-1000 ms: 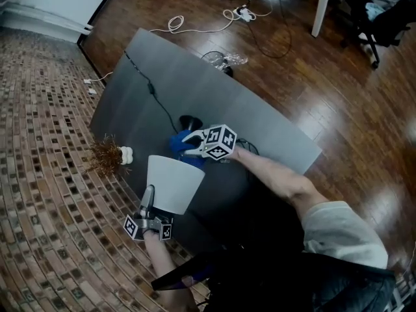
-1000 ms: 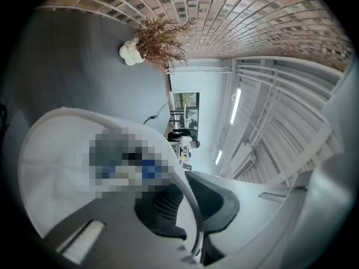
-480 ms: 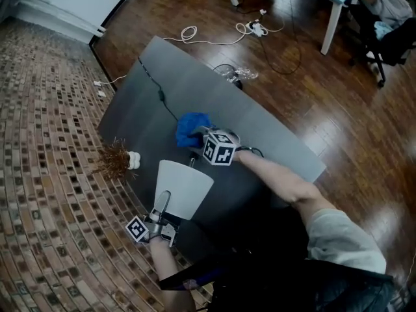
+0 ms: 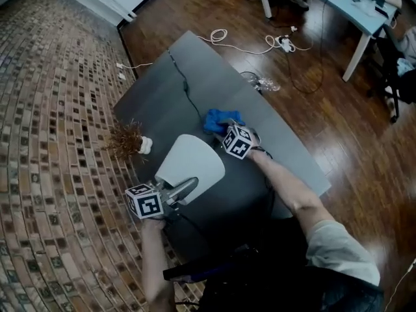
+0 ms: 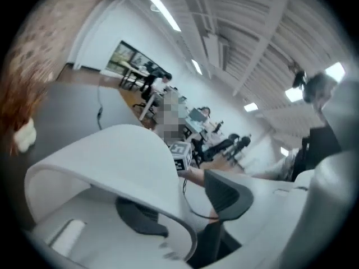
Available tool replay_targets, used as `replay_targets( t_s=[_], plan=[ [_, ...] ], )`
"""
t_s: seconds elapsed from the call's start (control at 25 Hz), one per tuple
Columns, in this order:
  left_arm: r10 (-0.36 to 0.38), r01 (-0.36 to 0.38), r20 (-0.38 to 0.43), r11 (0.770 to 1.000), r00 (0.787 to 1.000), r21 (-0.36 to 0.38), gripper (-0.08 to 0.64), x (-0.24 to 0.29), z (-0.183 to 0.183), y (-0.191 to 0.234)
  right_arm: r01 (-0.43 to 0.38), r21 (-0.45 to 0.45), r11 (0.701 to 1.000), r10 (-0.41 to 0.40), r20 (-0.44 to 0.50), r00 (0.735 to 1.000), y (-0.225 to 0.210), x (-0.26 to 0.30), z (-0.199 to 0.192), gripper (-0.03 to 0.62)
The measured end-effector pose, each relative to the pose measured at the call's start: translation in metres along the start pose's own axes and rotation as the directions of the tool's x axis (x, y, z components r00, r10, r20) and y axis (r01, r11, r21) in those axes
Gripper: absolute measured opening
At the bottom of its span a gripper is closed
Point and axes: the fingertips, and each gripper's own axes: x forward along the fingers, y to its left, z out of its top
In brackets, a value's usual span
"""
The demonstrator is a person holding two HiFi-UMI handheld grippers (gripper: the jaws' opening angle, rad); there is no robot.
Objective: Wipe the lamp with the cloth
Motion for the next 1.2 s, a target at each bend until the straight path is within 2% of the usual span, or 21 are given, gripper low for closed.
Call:
replay_targets(
  t_s=[0.04, 0.08, 0.12, 0.2, 0.32, 0.36, 0.48, 0.52, 0.56, 0.6, 0.64, 0.72, 0.8, 0.84, 0.92, 1.0, 1.04, 1.08, 1.12, 1.16, 1.2],
  plan=[
    [0.030, -0.024, -0.043, 0.991, 0.999, 0.134, 0.295, 0.007, 0.003, -0.006, 0.013, 0.014, 1.000, -0.013, -0.004, 1.000, -0.008, 0.001, -0.002, 0.095],
    [0.073, -0.052, -0.068, 0.961, 0.995, 0.271, 0.383, 0.013, 0.007, -0.011, 0.025, 0.020, 0.999, -0.025, -0.012, 1.000, -0.016, 0.002, -0.004, 0.094],
    [0.115, -0.077, -0.072, 0.915, 0.991, 0.397, 0.446, 0.018, 0.013, -0.015, 0.032, 0.027, 0.999, -0.031, -0.021, 0.999, -0.023, 0.004, -0.006, 0.094],
    [0.165, -0.112, -0.041, 0.810, 0.986, 0.576, 0.480, 0.025, 0.023, -0.022, 0.043, 0.049, 0.998, -0.041, -0.035, 0.999, -0.036, 0.009, -0.013, 0.094],
    [0.217, -0.144, -0.005, 0.667, 0.976, 0.731, 0.480, 0.028, 0.026, -0.026, 0.063, 0.101, 0.993, -0.059, -0.044, 0.997, -0.053, 0.013, -0.021, 0.094],
    [0.266, -0.155, -0.008, 0.586, 0.964, 0.795, 0.480, 0.027, 0.021, -0.020, 0.063, 0.122, 0.991, -0.058, -0.042, 0.997, -0.057, 0.014, -0.023, 0.094],
    [0.472, -0.099, -0.033, 0.253, 0.881, 0.962, 0.437, 0.027, -0.004, 0.016, 0.061, 0.133, 0.989, -0.057, -0.030, 0.998, -0.060, 0.017, -0.023, 0.094],
    [0.506, -0.072, -0.030, 0.181, 0.862, 0.981, 0.380, 0.030, -0.006, 0.024, 0.063, 0.130, 0.989, -0.060, -0.029, 0.998, -0.060, 0.018, -0.023, 0.094],
    [0.507, -0.064, -0.026, 0.159, 0.861, 0.985, 0.315, 0.033, -0.002, 0.026, 0.065, 0.130, 0.989, -0.061, -0.029, 0.998, -0.061, 0.020, -0.023, 0.094],
    [0.489, -0.067, -0.031, 0.181, 0.872, 0.981, 0.223, 0.035, 0.003, 0.025, 0.063, 0.134, 0.989, -0.060, -0.029, 0.998, -0.062, 0.021, -0.023, 0.094],
    [0.470, -0.067, -0.047, 0.222, 0.881, 0.973, 0.205, 0.037, 0.009, 0.022, 0.060, 0.143, 0.988, -0.056, -0.027, 0.998, -0.062, 0.023, -0.022, 0.094],
    [0.442, -0.045, -0.103, 0.312, 0.891, 0.949, 0.183, 0.037, 0.019, 0.014, 0.033, 0.180, 0.983, -0.030, -0.023, 0.999, -0.060, 0.025, -0.021, 0.094],
    [0.416, -0.027, -0.167, 0.422, 0.894, 0.906, 0.161, 0.035, 0.027, 0.006, -0.040, 0.224, 0.974, 0.044, -0.011, 0.999, -0.051, 0.021, -0.022, 0.095],
    [0.399, -0.029, -0.197, 0.494, 0.896, 0.869, 0.155, 0.032, 0.032, 0.004, -0.086, 0.238, 0.967, 0.089, -0.001, 0.996, -0.044, 0.017, -0.023, 0.095],
    [0.347, -0.056, -0.243, 0.667, 0.906, 0.743, 0.148, 0.018, 0.043, 0.004, -0.130, 0.282, 0.950, 0.123, 0.043, 0.991, -0.038, 0.002, -0.026, 0.097],
    [0.274, -0.093, -0.268, 0.838, 0.924, 0.538, 0.147, 0.002, 0.061, 0.013, -0.079, 0.426, 0.901, 0.022, 0.136, 0.990, -0.053, -0.029, -0.030, 0.097],
    [0.240, -0.109, -0.272, 0.900, 0.932, 0.423, 0.147, -0.004, 0.070, 0.020, -0.047, 0.529, 0.847, -0.063, 0.188, 0.980, -0.065, -0.048, -0.033, 0.097],
    [0.214, -0.123, -0.273, 0.941, 0.938, 0.317, 0.147, -0.008, 0.079, 0.028, -0.032, 0.624, 0.781, -0.144, 0.230, 0.962, -0.072, -0.068, -0.037, 0.097],
    [0.196, -0.135, -0.273, 0.965, 0.942, 0.226, 0.147, -0.009, 0.087, 0.038, -0.035, 0.689, 0.724, -0.202, 0.261, 0.944, -0.070, -0.085, -0.039, 0.097],
    [0.182, -0.144, -0.274, 0.978, 0.945, 0.153, 0.147, -0.009, 0.092, 0.048, -0.048, 0.714, 0.698, -0.228, 0.285, 0.931, -0.059, -0.098, -0.038, 0.096],
    [0.170, -0.149, -0.272, 0.984, 0.947, 0.096, 0.147, -0.007, 0.097, 0.056, -0.061, 0.698, 0.714, -0.221, 0.307, 0.926, -0.039, -0.106, -0.032, 0.095]
  ],
)
